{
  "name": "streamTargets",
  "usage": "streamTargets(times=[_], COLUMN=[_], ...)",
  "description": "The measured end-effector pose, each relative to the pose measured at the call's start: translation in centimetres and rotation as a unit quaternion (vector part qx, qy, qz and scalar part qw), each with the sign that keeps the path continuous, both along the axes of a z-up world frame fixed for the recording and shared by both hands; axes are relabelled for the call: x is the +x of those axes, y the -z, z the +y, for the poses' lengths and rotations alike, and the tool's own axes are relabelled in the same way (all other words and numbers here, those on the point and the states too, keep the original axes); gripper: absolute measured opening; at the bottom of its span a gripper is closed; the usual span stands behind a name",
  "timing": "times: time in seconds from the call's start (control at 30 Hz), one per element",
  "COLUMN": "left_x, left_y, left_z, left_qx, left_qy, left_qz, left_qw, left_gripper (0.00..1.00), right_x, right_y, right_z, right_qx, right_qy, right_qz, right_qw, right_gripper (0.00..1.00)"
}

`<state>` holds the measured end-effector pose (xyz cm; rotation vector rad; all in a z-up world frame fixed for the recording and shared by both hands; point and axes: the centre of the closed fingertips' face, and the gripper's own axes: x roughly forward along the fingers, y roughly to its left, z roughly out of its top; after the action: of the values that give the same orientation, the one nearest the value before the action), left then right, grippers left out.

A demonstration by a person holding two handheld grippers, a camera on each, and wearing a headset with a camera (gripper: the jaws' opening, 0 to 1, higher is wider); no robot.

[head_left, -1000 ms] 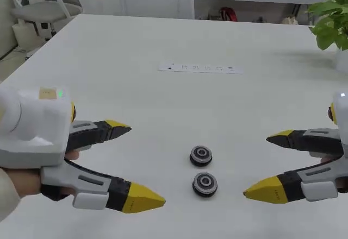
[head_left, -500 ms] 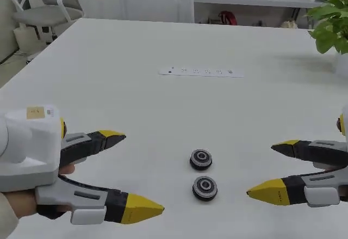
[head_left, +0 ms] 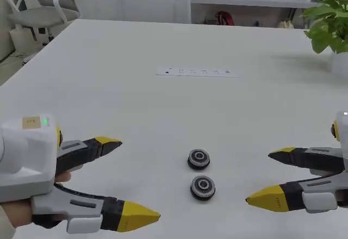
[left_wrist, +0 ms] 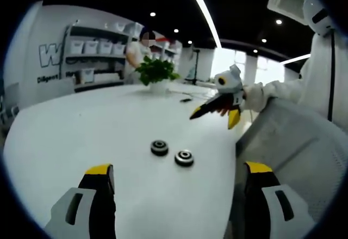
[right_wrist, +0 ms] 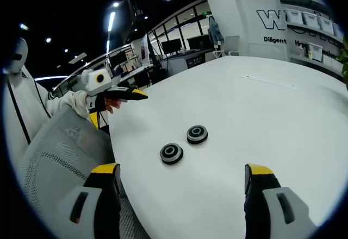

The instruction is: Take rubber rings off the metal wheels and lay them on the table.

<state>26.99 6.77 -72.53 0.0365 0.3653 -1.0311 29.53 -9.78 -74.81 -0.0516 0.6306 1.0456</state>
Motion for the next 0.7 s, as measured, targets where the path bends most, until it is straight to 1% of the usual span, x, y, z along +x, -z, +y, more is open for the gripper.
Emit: streamTargets(times=[0.1,0.27,0.43,0.53,0.7], left_x=[0.03,0.11,-0.02,-0.04,0.02], left_y=[0.04,-0.11,0.10,0.21,0.16], left_z=[0.11,0.21,0.09,0.09,0.12], left_qx=[-0.004,-0.011,-0.008,-0.005,-0.008], left_qy=[-0.003,-0.008,-0.005,-0.005,-0.007], left_qz=[0.003,0.003,0.008,0.008,0.009], left_qw=[1.0000,0.9999,0.9999,0.9999,0.9999], left_gripper=[1.00,1.00,1.00,1.00,1.00], right_x=[-0.02,0.03,-0.09,-0.30,-0.57], right_y=[0.04,0.07,0.15,0.37,0.59], right_z=[-0.09,-0.30,-0.41,-0.55,-0.98], right_qx=[0.000,-0.002,-0.002,-0.002,0.003], right_qy=[0.001,0.005,0.006,0.006,0.017], right_qz=[0.001,0.000,0.002,0.004,0.007], right_qw=[1.0000,1.0000,1.0000,1.0000,0.9998], right_gripper=[0.91,0.91,0.91,0.90,0.90])
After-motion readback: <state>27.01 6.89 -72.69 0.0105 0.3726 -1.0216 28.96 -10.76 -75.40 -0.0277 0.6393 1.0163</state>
